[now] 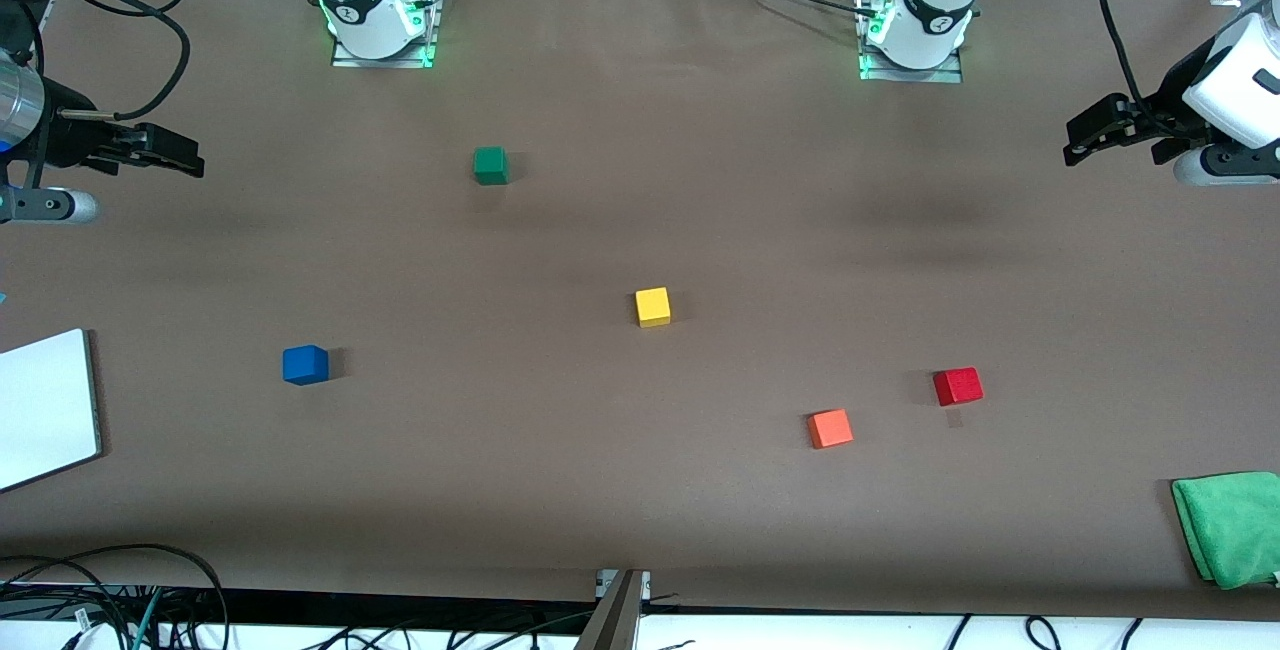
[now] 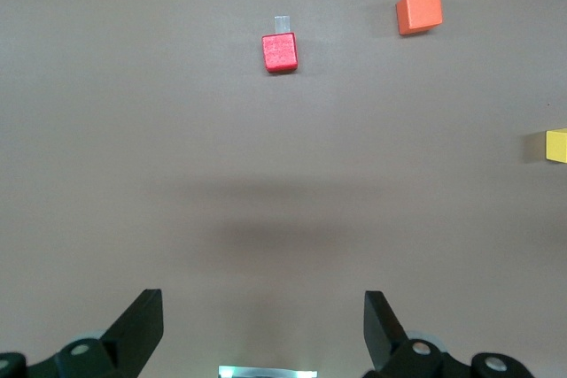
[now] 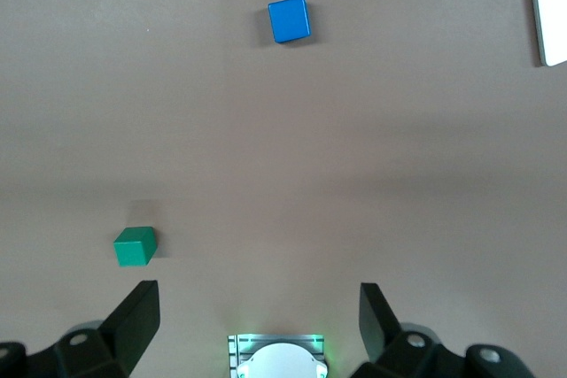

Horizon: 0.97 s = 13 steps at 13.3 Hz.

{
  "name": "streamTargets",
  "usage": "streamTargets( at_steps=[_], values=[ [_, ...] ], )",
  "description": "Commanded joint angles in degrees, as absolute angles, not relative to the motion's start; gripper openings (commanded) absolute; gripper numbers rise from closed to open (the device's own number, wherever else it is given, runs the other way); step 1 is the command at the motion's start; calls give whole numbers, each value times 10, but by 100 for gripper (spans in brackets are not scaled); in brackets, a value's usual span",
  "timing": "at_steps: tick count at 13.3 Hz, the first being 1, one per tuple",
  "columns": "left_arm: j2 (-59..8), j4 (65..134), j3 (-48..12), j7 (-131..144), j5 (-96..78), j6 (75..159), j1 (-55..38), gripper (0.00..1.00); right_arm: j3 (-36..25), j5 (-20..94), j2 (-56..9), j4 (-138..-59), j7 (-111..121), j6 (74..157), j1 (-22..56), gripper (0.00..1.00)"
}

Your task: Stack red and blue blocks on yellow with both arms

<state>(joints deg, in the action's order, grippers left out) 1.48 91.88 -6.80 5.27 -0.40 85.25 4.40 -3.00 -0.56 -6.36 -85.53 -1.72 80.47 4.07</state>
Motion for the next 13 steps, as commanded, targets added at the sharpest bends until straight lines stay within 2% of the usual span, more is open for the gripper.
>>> streamTargets(
  at_steps=[1, 8, 13],
  values=[
    [16, 909, -66, 44, -14, 845, 49, 100, -25, -10, -62, -853, -13, 806, 40, 100],
    [6, 906, -66, 39, -11, 847, 55, 100, -29, -11, -62, -853, -9, 807, 35, 100],
    [-31, 891, -65, 37, -18, 848, 90, 100, -29, -11, -62, -853, -9, 809, 33, 100]
  ],
)
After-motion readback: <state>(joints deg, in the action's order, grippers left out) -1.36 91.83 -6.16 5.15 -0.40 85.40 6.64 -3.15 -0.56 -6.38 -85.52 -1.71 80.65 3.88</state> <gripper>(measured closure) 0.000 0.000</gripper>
